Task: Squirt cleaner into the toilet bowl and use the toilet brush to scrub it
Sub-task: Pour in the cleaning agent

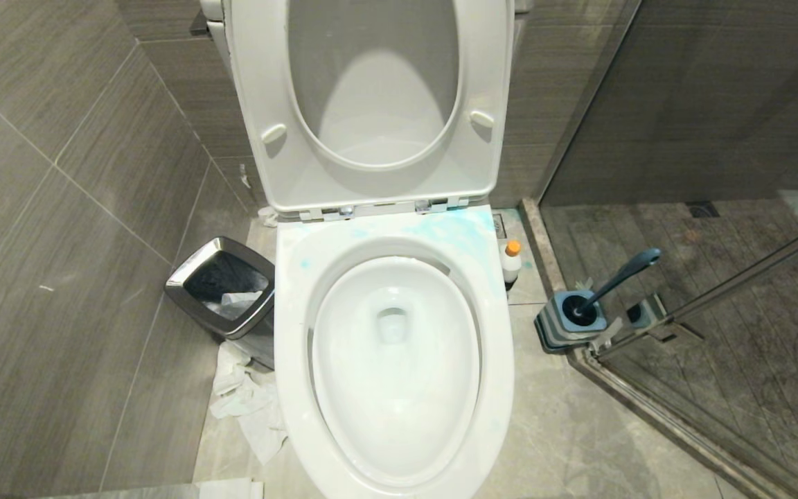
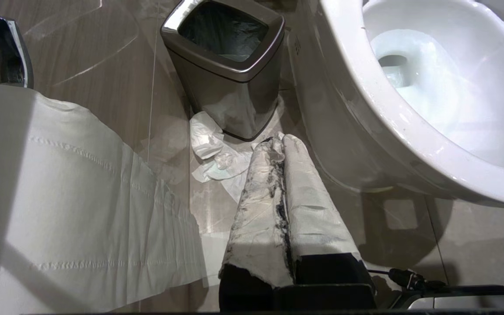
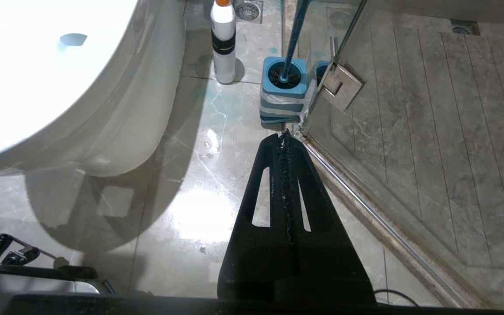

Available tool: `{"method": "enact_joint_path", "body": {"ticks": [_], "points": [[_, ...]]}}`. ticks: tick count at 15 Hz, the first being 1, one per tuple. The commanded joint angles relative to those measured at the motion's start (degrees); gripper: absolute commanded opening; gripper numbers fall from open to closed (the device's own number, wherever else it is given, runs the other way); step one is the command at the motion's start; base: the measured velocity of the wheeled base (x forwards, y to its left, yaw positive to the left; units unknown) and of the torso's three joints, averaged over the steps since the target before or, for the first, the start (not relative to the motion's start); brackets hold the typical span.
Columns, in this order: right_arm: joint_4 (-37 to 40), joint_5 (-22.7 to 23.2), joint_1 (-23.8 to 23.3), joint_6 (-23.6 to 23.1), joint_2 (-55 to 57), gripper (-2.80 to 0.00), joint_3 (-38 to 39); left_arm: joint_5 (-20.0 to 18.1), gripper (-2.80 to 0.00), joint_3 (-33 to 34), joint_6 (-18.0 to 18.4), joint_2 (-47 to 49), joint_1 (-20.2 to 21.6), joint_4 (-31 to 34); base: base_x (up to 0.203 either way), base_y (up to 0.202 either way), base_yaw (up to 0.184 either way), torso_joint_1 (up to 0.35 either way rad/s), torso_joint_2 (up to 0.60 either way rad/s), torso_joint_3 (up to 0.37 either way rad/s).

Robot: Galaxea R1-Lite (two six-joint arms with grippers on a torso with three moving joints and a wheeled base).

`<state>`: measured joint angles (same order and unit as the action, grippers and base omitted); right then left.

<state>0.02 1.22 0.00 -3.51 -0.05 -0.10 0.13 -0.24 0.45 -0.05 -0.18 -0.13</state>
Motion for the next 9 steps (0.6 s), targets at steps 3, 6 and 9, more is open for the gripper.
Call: {"method": "enact_joint_path", "body": {"ticks": [3,6,9], "points": [[0.33,0.01,0.0,-0.01,0.05,-2.8,-0.08,0.13,-2.8,-0.12,0.25,0.14,0.09,0.67,0.0,0.0,0.0,0.0,0.0,0.0],[0.42,-0.21,0.0,-0.01,0.05,-2.8,-0.16,0.13,-2.8,-0.2,0.34,0.14,0.01,0.84,0.0,0.0,0.0,0.003,0.0,-0.086],[0.42,-0.25,0.0,-0.01,0.05,-2.8,-0.08,0.13,-2.8,-0.47,0.52,0.14,0.01,2.16,0.0,0.0,0.0,0.003,0.0,-0.176]]}}
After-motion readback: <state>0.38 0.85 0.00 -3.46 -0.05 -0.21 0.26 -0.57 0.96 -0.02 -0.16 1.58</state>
